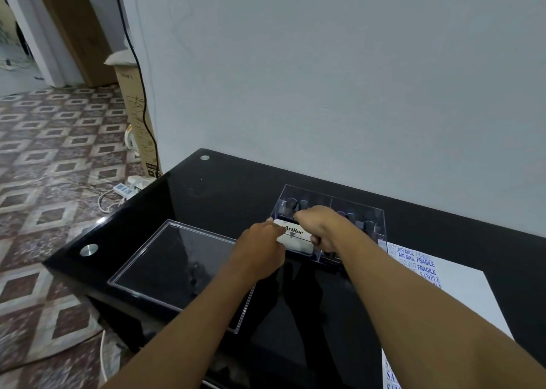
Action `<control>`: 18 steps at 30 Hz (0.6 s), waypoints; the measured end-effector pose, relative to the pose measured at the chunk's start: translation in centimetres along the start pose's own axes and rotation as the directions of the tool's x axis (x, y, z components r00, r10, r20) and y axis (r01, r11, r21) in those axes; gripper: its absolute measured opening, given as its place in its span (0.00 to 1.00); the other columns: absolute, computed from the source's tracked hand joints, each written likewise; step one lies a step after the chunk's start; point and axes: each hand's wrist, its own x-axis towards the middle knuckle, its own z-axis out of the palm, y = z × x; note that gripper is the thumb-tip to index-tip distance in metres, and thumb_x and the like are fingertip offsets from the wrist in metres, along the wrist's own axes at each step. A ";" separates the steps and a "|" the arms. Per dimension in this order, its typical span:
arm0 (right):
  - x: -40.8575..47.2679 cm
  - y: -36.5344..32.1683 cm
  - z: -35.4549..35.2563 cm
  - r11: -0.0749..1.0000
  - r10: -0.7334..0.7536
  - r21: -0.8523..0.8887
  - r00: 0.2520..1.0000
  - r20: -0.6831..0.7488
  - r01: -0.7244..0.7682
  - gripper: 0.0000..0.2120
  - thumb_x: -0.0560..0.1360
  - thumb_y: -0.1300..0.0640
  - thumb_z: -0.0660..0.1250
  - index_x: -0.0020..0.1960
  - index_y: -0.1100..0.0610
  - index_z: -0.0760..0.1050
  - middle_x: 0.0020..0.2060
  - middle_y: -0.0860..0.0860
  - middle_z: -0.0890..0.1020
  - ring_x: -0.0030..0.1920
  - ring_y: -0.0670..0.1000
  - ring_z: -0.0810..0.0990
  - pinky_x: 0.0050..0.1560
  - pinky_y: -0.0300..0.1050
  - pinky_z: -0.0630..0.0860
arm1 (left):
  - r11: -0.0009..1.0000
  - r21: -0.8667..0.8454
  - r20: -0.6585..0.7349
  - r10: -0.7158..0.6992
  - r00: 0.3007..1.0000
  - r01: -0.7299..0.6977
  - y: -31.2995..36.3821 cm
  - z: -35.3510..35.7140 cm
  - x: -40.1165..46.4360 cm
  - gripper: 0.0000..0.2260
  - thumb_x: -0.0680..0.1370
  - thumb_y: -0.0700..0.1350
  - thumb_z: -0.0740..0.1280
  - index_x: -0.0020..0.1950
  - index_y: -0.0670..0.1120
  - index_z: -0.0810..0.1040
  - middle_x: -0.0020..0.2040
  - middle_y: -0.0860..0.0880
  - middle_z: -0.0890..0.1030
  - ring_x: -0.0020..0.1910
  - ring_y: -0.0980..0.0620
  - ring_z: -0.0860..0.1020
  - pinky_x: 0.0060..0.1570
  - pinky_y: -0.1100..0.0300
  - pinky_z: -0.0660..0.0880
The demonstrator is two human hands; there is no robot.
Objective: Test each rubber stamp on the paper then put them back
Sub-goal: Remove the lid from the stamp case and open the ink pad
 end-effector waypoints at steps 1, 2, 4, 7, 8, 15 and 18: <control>0.0 0.0 0.1 1.000 -0.014 0.014 1.000 -0.016 0.014 0.09 0.77 0.59 0.56 0.55 0.59 0.71 0.29 0.51 0.66 0.26 0.47 0.63 0.23 0.34 0.59 | 1.000 -0.007 0.002 -0.001 1.000 0.001 0.0 -0.1 -0.1 0.19 0.73 0.40 0.60 0.62 0.50 0.79 0.71 0.43 0.71 0.65 0.40 0.73 0.61 0.47 0.73; 0.0 0.0 0.1 0.999 -0.027 0.024 0.999 -0.032 0.028 0.06 0.77 0.60 0.57 0.50 0.59 0.72 0.28 0.51 0.66 0.25 0.48 0.62 0.23 0.35 0.60 | 1.000 -0.014 0.004 0.003 1.000 -0.003 0.0 -0.1 -0.1 0.18 0.73 0.40 0.60 0.61 0.49 0.79 0.71 0.43 0.71 0.66 0.40 0.73 0.61 0.47 0.73; 0.0 -0.2 -0.1 0.998 -0.050 0.028 0.997 -0.064 0.052 0.07 0.76 0.60 0.58 0.39 0.58 0.69 0.27 0.51 0.66 0.24 0.48 0.62 0.25 0.37 0.60 | 1.000 -0.020 0.001 0.009 1.000 -0.009 0.1 -0.3 -0.2 0.15 0.73 0.39 0.60 0.56 0.47 0.80 0.68 0.42 0.74 0.64 0.40 0.74 0.59 0.48 0.74; 0.4 -0.5 -0.7 0.997 -0.068 0.029 0.991 -0.111 0.072 0.11 0.77 0.59 0.60 0.36 0.59 0.68 0.26 0.52 0.66 0.23 0.48 0.61 0.25 0.38 0.61 | 1.000 -0.026 -0.008 -0.005 1.000 0.005 0.2 -0.4 -0.4 0.14 0.74 0.40 0.60 0.57 0.47 0.80 0.68 0.42 0.74 0.60 0.39 0.76 0.57 0.48 0.75; 0.7 -0.5 -0.9 0.997 -0.060 0.039 0.992 -0.111 0.065 0.09 0.76 0.59 0.61 0.39 0.61 0.71 0.28 0.53 0.68 0.24 0.49 0.63 0.26 0.38 0.62 | 1.000 -0.022 -0.013 -0.005 1.000 0.005 0.2 -0.5 -0.4 0.14 0.74 0.41 0.60 0.56 0.47 0.80 0.68 0.43 0.74 0.60 0.39 0.76 0.57 0.49 0.76; 1.9 0.4 -0.5 0.994 0.007 0.110 0.993 -0.119 0.006 0.10 0.77 0.57 0.62 0.50 0.63 0.77 0.34 0.55 0.79 0.23 0.48 0.68 0.23 0.37 0.63 | 1.000 -0.025 -0.015 -0.010 1.000 0.010 0.3 -0.1 -0.3 0.15 0.74 0.42 0.61 0.59 0.47 0.79 0.69 0.42 0.73 0.60 0.42 0.77 0.57 0.49 0.76; 1.9 0.4 -0.1 0.985 0.025 0.172 0.993 -0.113 -0.005 0.05 0.77 0.61 0.63 0.49 0.61 0.76 0.41 0.57 0.82 0.29 0.50 0.76 0.21 0.35 0.67 | 1.000 -0.021 -0.018 -0.019 1.000 0.018 0.3 0.1 -0.3 0.15 0.73 0.43 0.60 0.58 0.48 0.79 0.68 0.44 0.75 0.60 0.43 0.77 0.55 0.51 0.76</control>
